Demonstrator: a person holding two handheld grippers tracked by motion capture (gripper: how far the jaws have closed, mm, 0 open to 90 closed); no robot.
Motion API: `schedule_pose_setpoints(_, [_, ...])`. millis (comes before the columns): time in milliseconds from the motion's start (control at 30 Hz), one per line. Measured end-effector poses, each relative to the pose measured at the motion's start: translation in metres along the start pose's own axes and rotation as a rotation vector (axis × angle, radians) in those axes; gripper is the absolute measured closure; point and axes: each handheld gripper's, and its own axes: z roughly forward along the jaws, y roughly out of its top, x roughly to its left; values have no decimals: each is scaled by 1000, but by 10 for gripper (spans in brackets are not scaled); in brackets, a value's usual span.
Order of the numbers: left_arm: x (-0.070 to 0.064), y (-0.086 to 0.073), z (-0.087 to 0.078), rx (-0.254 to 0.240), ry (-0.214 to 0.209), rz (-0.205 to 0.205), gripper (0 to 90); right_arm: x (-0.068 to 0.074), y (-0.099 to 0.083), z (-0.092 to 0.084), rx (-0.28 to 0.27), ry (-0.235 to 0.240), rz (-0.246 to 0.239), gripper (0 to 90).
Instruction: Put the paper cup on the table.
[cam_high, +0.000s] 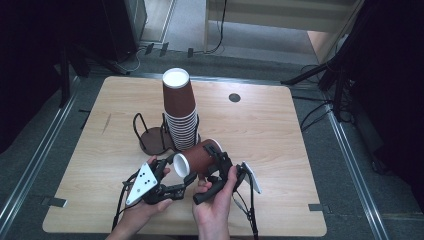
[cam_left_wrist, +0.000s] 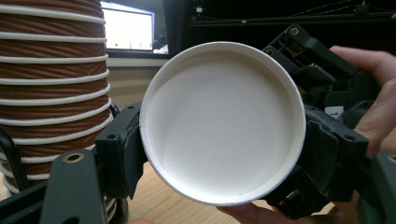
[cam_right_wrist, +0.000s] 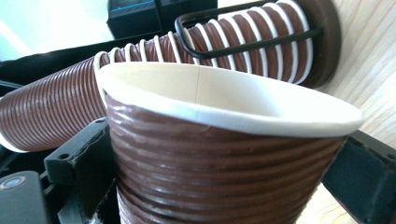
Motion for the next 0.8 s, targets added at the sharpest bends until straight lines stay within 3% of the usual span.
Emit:
schedule_pose_setpoints(100, [1,0,0,9,-5,-9,239,-3,0,0,7,28,20,92])
schedule_pose_setpoints(200, [0,0,-1,27,-5,-32,221,-5,-1,-1,-10,24,19,106])
schedule_pose_setpoints(267, [-1,0,-1,38,-5,-38,109,-7,-1,-3,-30,29,20,114])
schedule_pose_setpoints(300, [-2,0,-1,42,-6,-45,109,-7,-1,-3,-30,29,20,114])
schedule_pose_setpoints(433, [-3,3,-3,70,39,-54,79,-5,1,-8,-59,48,4,119])
schedule_pose_setpoints(500, [-2,3,-4,81,49,-64,79,-3,3,-10,-78,70,-13,120])
schedule_pose_setpoints(800, [8,-1,-10,104,85,-101,13,7,10,-19,-156,75,-130,122])
